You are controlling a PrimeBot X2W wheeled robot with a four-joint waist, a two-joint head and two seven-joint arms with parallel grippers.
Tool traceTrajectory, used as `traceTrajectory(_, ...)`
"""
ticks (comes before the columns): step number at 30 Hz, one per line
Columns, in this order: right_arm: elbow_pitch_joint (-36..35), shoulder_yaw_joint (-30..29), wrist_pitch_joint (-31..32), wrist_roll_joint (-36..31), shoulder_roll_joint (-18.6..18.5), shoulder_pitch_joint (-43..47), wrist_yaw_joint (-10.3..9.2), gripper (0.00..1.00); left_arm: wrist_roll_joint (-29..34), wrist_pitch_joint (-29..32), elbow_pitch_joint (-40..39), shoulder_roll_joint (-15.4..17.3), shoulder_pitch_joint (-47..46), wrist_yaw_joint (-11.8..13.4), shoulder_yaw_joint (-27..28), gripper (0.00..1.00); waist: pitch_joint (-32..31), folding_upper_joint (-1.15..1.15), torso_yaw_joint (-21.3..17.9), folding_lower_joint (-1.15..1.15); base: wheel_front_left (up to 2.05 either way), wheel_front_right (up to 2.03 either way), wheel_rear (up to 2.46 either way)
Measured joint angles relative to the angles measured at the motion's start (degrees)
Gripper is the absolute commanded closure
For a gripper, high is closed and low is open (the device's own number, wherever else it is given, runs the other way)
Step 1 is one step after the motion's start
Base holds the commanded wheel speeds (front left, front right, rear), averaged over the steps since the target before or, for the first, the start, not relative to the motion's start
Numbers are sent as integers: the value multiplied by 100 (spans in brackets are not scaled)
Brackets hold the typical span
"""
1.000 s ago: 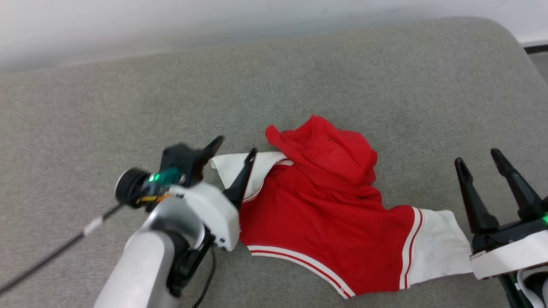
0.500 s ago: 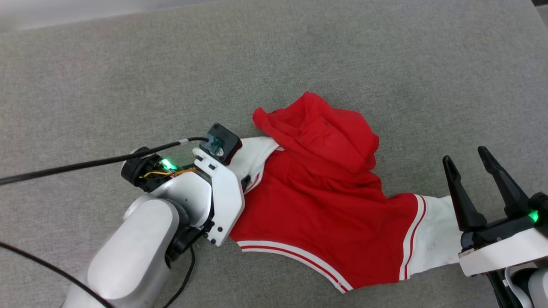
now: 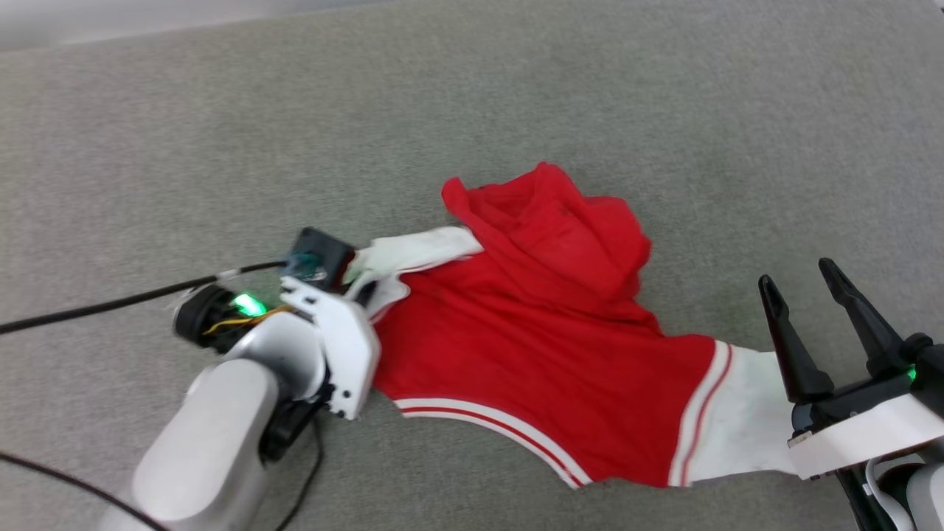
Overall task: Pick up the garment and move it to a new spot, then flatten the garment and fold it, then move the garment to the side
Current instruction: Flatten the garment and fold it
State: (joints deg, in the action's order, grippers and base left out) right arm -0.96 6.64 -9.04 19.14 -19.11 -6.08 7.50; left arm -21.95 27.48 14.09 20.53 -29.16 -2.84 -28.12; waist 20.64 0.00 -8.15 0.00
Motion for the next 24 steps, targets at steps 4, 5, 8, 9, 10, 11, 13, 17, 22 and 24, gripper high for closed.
traceTrajectory(4, -41, 12, 78, -14, -43, 40, 0, 0, -94, -323, -108, 197, 331, 268, 314, 100, -149, 0, 180, 0, 0, 0, 0)
traceTrajectory(5, -53, 14, 105, -14, -62, 56, 0, 0, -121, -372, -165, 244, 431, 330, 385, 100, -191, 0, 229, 0, 0, 0, 0)
traceTrajectory(8, -96, 26, 178, -15, -83, 90, 0, 0, -165, -455, -403, 401, 783, 516, 555, 100, -314, 0, 389, 0, 0, 0, 0)
traceTrajectory(9, -110, 35, 202, -25, -90, 101, 0, 0, -202, -464, -482, 445, 917, 572, 608, 100, -354, 0, 444, 0, 0, 0, 0)
traceTrajectory(10, -126, 51, 223, -48, -93, 120, 0, 0, -221, -476, -566, 485, 1059, 626, 642, 100, -393, 0, 493, 0, 0, 0, 0)
traceTrajectory(11, -136, 69, 255, -53, -93, 135, 0, 0, -259, -481, -646, 508, 1215, 687, 678, 100, -434, 0, 541, 0, 0, 0, 0)
traceTrajectory(13, -156, 99, 294, -55, -92, 138, 0, 0, -321, -498, -788, 541, 1518, 787, 731, 100, -512, 0, 618, 0, 0, 0, 0)
traceTrajectory(17, -168, 146, 355, -55, -71, 171, 0, 0, -467, -588, -1078, 452, 2156, 920, 700, 89, -693, 0, 732, 0, 0, 0, 0)
traceTrajectory(22, -141, 232, 376, -55, -46, 196, 0, 0, -490, -1279, -1283, 219, 2249, 1024, 820, 0, -860, 0, 740, 0, 0, 0, 0)
traceTrajectory(24, -133, 245, 376, -55, -37, 198, 0, 0, -478, -1652, -1363, 171, 2206, 1023, 902, 0, -930, 0, 718, 0, 0, 0, 0)
